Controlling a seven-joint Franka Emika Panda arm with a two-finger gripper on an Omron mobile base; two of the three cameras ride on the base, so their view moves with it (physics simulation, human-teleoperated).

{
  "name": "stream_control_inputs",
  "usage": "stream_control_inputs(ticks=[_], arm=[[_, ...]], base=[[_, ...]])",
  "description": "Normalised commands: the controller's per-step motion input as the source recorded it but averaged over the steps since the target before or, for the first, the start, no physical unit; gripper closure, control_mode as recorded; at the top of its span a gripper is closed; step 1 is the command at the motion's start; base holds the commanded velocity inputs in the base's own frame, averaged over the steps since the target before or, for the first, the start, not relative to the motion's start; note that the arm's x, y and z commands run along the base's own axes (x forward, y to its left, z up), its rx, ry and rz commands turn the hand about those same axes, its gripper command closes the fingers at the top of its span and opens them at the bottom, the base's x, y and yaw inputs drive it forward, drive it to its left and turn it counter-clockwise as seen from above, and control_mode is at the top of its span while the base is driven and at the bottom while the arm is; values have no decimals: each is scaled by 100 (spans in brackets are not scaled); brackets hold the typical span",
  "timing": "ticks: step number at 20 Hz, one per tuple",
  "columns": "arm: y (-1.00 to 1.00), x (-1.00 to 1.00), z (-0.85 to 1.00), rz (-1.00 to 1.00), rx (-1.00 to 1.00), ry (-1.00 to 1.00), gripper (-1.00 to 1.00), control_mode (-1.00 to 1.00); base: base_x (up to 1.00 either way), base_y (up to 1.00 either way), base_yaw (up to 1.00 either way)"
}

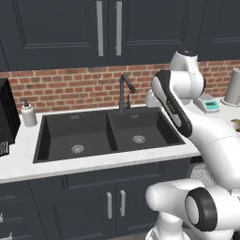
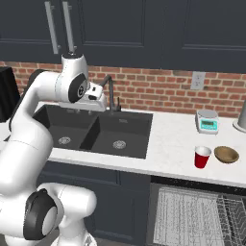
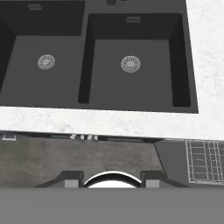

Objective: Pick up the cup and bowl from the counter, place them in the dishwasher, and close the dishwasher door.

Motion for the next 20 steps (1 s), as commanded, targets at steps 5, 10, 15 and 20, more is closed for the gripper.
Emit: stream_control_inputs(ticks=[5, 10, 15, 20], arm=[[0, 0, 0, 0, 0, 0, -100, 100], [0, 0, 0, 0, 0, 0, -100, 100], [0, 0, 0, 0, 0, 0, -100, 100], [0, 0, 0, 0, 0, 0, -100, 100]], base=[[0, 0, 0], [-8, 0, -10], [-5, 0, -45], [0, 8, -65]])
